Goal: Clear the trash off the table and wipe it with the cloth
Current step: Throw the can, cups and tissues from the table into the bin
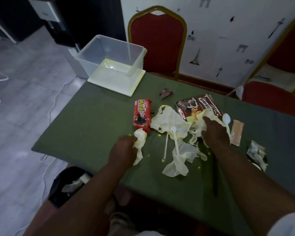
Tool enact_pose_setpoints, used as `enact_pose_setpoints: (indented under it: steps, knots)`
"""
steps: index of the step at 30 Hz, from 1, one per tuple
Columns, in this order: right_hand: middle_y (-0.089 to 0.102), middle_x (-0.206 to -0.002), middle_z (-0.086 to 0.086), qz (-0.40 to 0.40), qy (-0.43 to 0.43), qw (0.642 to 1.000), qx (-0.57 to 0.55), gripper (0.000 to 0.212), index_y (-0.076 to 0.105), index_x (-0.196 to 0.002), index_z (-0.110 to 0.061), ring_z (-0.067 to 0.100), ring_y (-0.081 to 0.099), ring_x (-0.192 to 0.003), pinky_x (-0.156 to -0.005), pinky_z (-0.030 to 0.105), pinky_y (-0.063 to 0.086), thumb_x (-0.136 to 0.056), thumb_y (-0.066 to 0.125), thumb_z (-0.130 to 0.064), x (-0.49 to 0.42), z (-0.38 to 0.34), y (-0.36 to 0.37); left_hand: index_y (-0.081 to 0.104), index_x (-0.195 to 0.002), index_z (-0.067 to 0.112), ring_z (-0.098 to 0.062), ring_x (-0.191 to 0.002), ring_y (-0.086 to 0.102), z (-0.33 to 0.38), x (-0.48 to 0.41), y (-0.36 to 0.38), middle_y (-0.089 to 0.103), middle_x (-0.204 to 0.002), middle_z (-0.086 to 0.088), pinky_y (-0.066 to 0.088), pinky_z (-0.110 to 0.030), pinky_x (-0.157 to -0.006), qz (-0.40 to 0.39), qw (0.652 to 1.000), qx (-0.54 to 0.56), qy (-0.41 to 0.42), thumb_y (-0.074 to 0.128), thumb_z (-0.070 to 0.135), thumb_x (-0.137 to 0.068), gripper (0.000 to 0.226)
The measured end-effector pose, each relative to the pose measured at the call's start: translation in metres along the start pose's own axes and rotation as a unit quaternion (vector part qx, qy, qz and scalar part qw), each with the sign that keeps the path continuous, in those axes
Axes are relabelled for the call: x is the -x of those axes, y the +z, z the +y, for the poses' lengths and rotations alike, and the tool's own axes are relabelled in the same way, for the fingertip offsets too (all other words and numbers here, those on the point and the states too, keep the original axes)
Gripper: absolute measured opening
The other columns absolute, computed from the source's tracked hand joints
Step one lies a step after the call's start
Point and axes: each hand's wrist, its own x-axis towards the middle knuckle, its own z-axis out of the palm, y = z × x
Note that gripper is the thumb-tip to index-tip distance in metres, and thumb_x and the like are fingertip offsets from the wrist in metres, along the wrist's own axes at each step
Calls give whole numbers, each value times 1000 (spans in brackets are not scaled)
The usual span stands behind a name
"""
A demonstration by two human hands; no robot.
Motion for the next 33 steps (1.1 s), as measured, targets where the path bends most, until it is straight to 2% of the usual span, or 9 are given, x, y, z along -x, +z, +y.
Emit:
enact_pose_setpoints:
  steps: [3,6,11,15,21,25,29,31,33]
  knots:
    - [66,-114,20,78,-39,996,31,23,65,-111,-8,37,60,-104,-91,38,45,-94,49,-11,1,-15,-6,64,-121,16,-25,-103,62,-12,5,-10,65,-117,-5,43,-28,-81,35,999,19,-6,63,14,-79,41]
    - [67,-109,20,161,-96,982,-26,24,67,-110,-5,38,62,-100,-89,40,47,-89,55,-8,11,-51,-19,67,-116,17,-24,-94,63,-25,9,-24,67,-106,-4,44,-28,-76,75,996,45,-25,65,12,-78,38]
    - [69,-88,20,192,-237,947,-103,17,69,-93,-1,37,64,-81,-73,39,48,-78,62,1,26,-143,-42,69,-105,14,-21,-82,60,-59,10,-63,67,-93,-2,37,-25,-69,141,986,68,-57,67,11,-76,30]
    - [71,-86,19,185,-328,915,-143,21,71,-94,-1,34,67,-77,-69,35,50,-74,69,4,50,-232,-41,70,-100,12,-22,-81,60,-101,23,-101,68,-89,-5,35,-25,-69,205,970,81,-102,70,10,-74,26]
    - [71,-87,10,28,-425,881,-206,22,73,-96,-8,23,63,-76,-67,21,38,-76,67,-1,111,-360,4,70,-102,17,-21,-85,64,-182,81,-150,70,-90,-2,39,-26,-72,288,924,106,-229,69,13,-76,26]
    - [69,-85,5,-74,-477,854,-192,24,73,-97,-12,16,59,-75,-69,26,44,-74,66,-7,157,-425,59,71,-102,16,-22,-87,65,-245,134,-161,71,-94,-3,43,-29,-78,315,890,121,-308,73,14,-76,26]
    - [69,-84,5,-161,-539,807,-178,23,73,-94,-8,9,51,-78,-66,10,32,-73,69,-1,207,-482,124,72,-98,14,-17,-83,62,-315,193,-148,71,-92,-2,41,-26,-73,326,841,147,-405,75,16,-76,22]
    - [66,-86,0,-235,-523,802,-166,21,72,-96,-9,4,50,-75,-66,6,36,-77,67,-1,224,-501,162,71,-96,10,-18,-82,61,-344,213,-133,71,-92,-5,37,-25,-72,315,819,174,-447,74,15,-78,19]
    - [65,-84,1,-285,-493,809,-144,16,70,-93,-9,9,54,-74,-68,19,46,-79,64,-3,232,-513,203,69,-93,7,-22,-83,61,-367,223,-115,68,-89,-6,39,-28,-72,298,804,193,-477,72,17,-78,18]
